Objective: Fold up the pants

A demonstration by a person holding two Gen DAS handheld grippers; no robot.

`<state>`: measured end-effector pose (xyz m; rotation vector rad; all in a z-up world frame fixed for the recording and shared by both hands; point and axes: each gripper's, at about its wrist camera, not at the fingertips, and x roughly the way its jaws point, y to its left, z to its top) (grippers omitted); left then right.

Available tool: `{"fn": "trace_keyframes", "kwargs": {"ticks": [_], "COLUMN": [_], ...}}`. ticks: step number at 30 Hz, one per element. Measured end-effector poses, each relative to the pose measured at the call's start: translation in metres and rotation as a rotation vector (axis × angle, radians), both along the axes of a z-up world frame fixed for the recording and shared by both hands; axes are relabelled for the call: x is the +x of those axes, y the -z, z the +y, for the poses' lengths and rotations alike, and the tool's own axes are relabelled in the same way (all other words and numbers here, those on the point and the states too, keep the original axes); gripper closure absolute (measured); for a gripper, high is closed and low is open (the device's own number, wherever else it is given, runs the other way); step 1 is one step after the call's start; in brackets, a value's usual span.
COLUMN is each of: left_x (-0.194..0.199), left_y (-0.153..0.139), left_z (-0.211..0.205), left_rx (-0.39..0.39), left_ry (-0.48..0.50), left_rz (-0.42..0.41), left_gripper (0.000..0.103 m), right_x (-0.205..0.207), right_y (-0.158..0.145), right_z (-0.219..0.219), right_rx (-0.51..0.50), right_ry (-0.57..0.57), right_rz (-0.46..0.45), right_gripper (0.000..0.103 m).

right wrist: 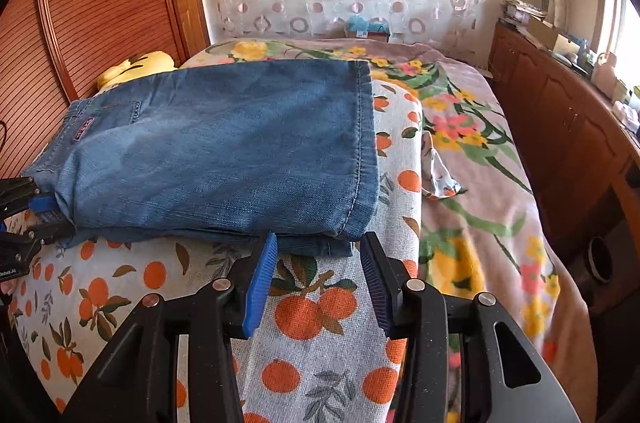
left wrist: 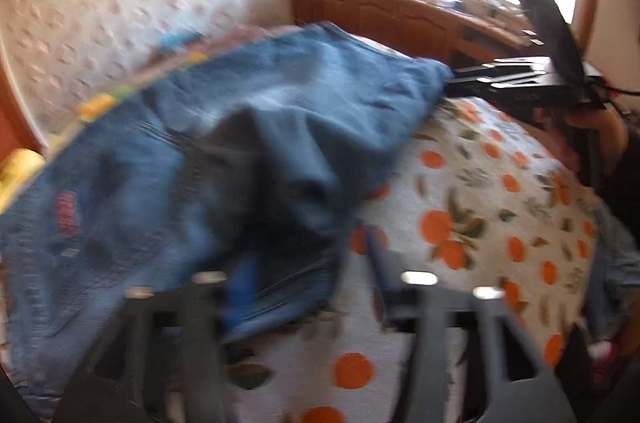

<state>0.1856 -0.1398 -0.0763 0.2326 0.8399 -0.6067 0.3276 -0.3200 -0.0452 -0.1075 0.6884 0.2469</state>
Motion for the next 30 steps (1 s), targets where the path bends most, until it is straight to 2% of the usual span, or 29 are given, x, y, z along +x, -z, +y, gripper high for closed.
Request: {"fn": "trace_keyframes", "kwargs": {"ticks": [1,6,10,11,15,18,19,20,22,23,25,27,30], "left_x": [0.000,-0.011,-0.016,-0.017,-0.025,-0.029,-0.027,-0.025,-0.021,-0.021,-0.022,-0.026,-0.030], "left_y": [0.002,0.002,-0.006,-0.008,-0.015,-0.019,-0.018,-0.017,-0.015,-0.016,-0.019,-0.026,-0.046], "left_z": [-0.004,-0.015,-0.008,-0.007,-0.005,-0.001,-0.001,-0.001,-0.002,-0.001,-0.001,0.001,0.010], "left_rx": [-0.002,0.073,0.009,0.003,0.017,0.026,0.030,0.037,0.059,0.054,0.051,0.057,0.010], "left_ry": [0.022,0.019,0.021,0.016,-0.020,-0.050,-0.055,-0.054,-0.063,-0.060,-0.041,-0.033,-0.035], "left_rz": [0.013,-0.045,-0.056,-0.057,-0.093,-0.120,-0.122,-0.119,-0.121,-0.122,-0.132,-0.168,-0.189], "left_gripper": [0.020,0.020,0.022,0.028,0.035,0.046,0.052,0.067,0.077,0.087,0.096,0.097,0.100], "right_x": [0.000,0.003,0.003,0.003,0.002,0.003,0.005,0.006,0.009,0.010,0.011,0.013,0.016], "right_y": [-0.001,0.004,0.006,0.006,0.004,0.006,0.007,0.009,0.011,0.010,0.009,0.009,0.010], "right_z": [0.001,-0.006,-0.009,-0.008,-0.007,-0.009,-0.010,-0.010,-0.011,-0.011,-0.010,-0.010,-0.012], "right_rx": [0.002,0.025,0.029,0.028,0.013,0.012,0.016,0.020,0.029,0.029,0.019,0.008,0.005], "right_ry": [-0.002,0.003,0.001,0.001,0.014,0.025,0.023,0.019,0.010,0.008,0.004,0.000,0.006], "right_rz": [0.000,-0.003,-0.005,-0.006,-0.026,-0.034,-0.029,-0.022,-0.004,-0.004,-0.007,0.001,0.014], "right_gripper": [0.058,0.058,0.058,0.058,0.058,0.058,0.058,0.058,0.058,0.058,0.058,0.058,0.058]}}
